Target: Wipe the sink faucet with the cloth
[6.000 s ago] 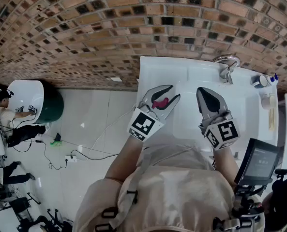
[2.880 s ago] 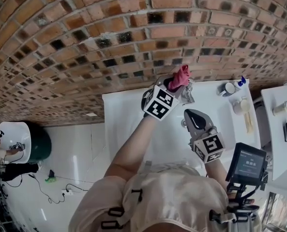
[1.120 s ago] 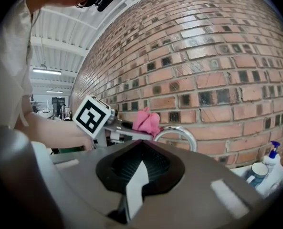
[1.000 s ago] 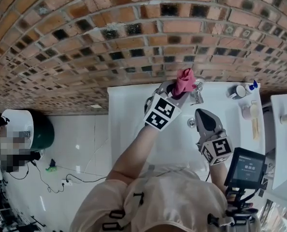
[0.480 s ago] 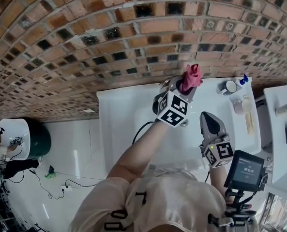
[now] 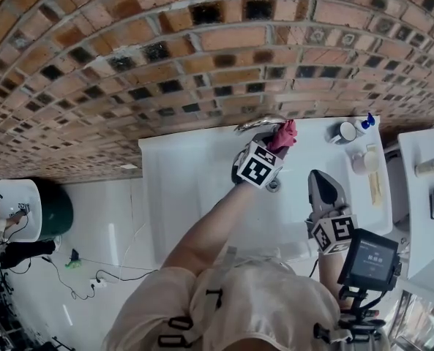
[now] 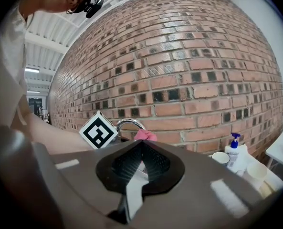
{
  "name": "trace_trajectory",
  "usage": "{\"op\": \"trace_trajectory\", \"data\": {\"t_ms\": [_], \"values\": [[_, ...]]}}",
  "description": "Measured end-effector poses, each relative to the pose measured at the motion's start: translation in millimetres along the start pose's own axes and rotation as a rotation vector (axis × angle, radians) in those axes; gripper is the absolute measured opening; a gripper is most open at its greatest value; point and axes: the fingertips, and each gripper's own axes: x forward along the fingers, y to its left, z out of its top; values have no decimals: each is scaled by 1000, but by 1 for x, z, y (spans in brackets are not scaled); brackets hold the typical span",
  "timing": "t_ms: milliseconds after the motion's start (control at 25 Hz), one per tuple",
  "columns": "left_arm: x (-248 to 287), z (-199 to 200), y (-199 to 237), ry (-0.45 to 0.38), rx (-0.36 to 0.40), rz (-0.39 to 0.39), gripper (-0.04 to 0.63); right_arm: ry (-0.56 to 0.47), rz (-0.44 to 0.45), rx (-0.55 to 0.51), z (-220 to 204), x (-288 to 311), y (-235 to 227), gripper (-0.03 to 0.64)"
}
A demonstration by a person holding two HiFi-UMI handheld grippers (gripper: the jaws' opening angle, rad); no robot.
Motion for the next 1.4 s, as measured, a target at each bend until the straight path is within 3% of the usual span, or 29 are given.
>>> {"op": "trace_trajectory", "data": {"t_ms": [120,360,640,800,920,1040,1160,1400], "values": [[-4,-3,-6,7,-5,-17,118,9,3,3,-1,3,1,-11],[-37,66,-20,-184,25,-30,119,-9,26,1,5,10,9,-11],[-14,26,-2,-99,-175,-75,118,2,33,5,0,8,15,-11],[-5,1,3,-12,-204,-73,118,0,23,9,1,7,10,-11],[-6,-6,0,8,-184,-69,118,-10,26,6,4,7,10,-11],[-21,3,-8,-23,-132,-70,118,-14,32,1,7,3,19,-11],[-54,28,-19,-106,-77,-71,119,-23,44,-11,13,-2,31,-11],[-156,70,-12,-309,17,23,120,-38,92,-37,18,-3,65,-11]]}}
